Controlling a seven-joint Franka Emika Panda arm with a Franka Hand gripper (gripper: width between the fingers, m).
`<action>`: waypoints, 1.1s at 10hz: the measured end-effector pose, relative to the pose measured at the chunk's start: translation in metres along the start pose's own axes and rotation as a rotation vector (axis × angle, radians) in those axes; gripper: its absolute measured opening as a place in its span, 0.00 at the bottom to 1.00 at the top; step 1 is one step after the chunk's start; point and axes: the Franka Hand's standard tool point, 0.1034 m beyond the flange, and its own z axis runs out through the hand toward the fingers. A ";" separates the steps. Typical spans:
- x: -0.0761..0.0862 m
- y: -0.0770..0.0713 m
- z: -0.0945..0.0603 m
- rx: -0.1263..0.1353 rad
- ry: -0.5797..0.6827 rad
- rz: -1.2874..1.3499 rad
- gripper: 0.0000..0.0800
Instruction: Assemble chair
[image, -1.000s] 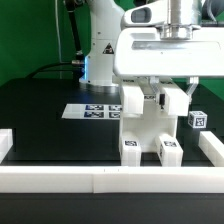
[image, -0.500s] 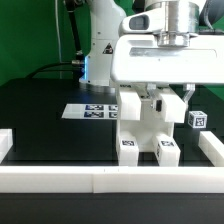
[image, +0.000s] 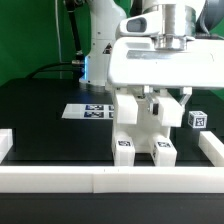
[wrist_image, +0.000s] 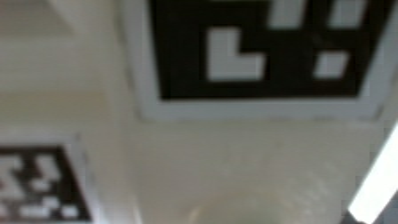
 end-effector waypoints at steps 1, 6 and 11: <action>0.001 0.000 0.001 -0.002 0.012 -0.001 0.36; 0.002 0.001 0.001 -0.003 0.018 -0.001 0.67; 0.002 -0.001 -0.003 0.003 -0.002 0.001 0.81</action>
Offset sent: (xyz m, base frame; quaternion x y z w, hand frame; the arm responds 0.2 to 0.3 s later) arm 0.0000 0.0000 0.0000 0.0000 0.0000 0.0000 1.0000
